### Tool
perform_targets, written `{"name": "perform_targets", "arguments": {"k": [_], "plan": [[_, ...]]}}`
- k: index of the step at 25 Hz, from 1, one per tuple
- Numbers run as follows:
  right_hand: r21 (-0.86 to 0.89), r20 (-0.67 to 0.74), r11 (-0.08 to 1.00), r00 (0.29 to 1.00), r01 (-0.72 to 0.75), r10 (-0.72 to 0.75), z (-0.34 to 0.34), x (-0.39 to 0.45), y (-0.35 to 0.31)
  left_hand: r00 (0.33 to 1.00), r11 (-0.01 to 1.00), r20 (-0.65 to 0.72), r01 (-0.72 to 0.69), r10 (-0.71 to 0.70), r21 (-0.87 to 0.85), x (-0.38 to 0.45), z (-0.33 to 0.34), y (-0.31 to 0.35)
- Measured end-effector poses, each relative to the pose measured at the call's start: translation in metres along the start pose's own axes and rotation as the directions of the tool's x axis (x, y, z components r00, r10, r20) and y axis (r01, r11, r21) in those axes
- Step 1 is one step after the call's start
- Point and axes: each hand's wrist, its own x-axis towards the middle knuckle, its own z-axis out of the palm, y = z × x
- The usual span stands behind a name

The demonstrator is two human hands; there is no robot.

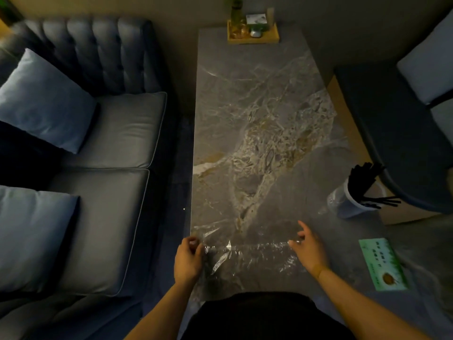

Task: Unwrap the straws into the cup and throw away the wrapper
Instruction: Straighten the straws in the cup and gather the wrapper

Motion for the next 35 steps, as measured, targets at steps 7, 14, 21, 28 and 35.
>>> {"name": "perform_targets", "arguments": {"k": [7,14,21,28,35], "plan": [[-0.597,0.041,0.759,0.954,0.262,-0.297,-0.034,-0.031,0.017,0.85,0.773,0.086,-0.51,0.519,0.378,-0.018,-0.007,0.01],[-0.688,0.176,0.657,0.949,0.31,-0.263,-0.117,-0.015,0.056,0.577,0.271,0.639,-0.812,0.508,0.517,-0.004,0.05,0.104],[-0.679,0.085,0.69,0.961,0.25,-0.265,-0.219,0.026,0.094,0.575,0.141,0.73,-0.811,0.37,0.567,0.01,0.138,0.206],[-0.566,0.112,0.749,0.932,0.344,-0.344,-0.259,0.076,0.065,0.544,0.361,0.663,-0.839,0.515,0.408,-0.026,0.205,0.299],[-0.433,0.267,0.784,0.894,0.445,-0.36,-0.238,0.107,0.035,0.565,0.617,0.59,-0.774,0.576,0.139,-0.059,0.254,0.303]]}}
